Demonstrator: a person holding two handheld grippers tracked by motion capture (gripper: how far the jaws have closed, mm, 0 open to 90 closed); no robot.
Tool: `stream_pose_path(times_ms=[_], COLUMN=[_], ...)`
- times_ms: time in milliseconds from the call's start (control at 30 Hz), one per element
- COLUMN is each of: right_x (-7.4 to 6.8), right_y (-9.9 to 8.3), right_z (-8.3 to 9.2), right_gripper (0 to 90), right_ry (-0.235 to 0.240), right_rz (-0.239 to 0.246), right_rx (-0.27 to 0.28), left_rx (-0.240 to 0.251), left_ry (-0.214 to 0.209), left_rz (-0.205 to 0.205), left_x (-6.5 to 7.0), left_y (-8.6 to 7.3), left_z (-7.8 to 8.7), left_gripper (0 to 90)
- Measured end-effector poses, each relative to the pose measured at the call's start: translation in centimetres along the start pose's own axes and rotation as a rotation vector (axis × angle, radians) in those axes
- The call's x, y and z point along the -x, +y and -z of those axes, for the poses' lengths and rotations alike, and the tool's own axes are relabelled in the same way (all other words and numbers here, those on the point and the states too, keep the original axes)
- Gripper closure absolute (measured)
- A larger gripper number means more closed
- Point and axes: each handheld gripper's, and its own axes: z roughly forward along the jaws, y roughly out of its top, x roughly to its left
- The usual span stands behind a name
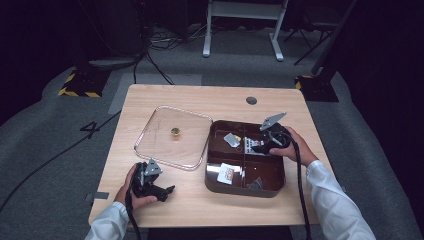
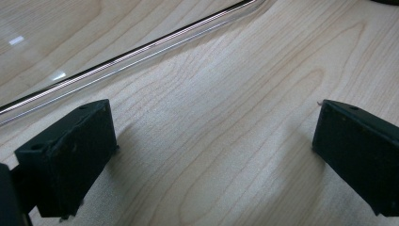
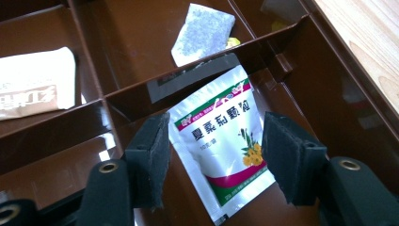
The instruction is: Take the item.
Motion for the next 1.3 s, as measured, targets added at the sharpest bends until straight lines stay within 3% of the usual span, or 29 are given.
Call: stream_pose_path(times_ms=[367,533,600,700,1033,1100,1133,1233,1300], right_x=[0.3,0.6,0.6,0.6,0.8,0.8,0.8,0.6,0.5], right_y=[1.0,1.4,1.4,1.5,1.7,1.6,1.6,1.5,1.5], right_z=[-1.2,-2.2,-2.7,-3.4,-4.0,-3.9,-3.8,-3.6,-3.6], right_gripper=[41.0,38.5,36.8,35.6,32.2,37.1,43.9,60.3,63.0], right_ry=[-0.006,-0.005,0.015,0.009,-0.001,-0.008,-0.012,-0.044,-0.063], right_rz=[-0.001,-0.009,-0.005,0.008,0.01,0.005,-0.01,0.017,0.032], right_rx=[-0.044,-0.095,-0.124,-0.178,-0.242,-0.238,-0.224,-0.197,-0.187], left_rx=[0.0,-0.001,0.0,-0.001,0.0,0.0,0.0,0.0,0.0], left_ry=[0.0,0.001,0.0,0.001,0.0,0.0,0.0,0.0,0.0], left_rz=[0.0,0.0,0.0,0.0,0.0,0.0,0.0,0.0,0.0], left_x=[0.0,0.0,0.0,0.0,0.0,0.0,0.0,0.0,0.0], left_y=[0.0,0.0,0.0,0.0,0.0,0.0,0.0,0.0,0.0], left_z=[0.0,0.0,0.0,0.0,0.0,0.0,0.0,0.0,0.0], left_gripper=[0.3,0.3,0.3,0.3,0.3,0.3,0.3,0.3,0.3])
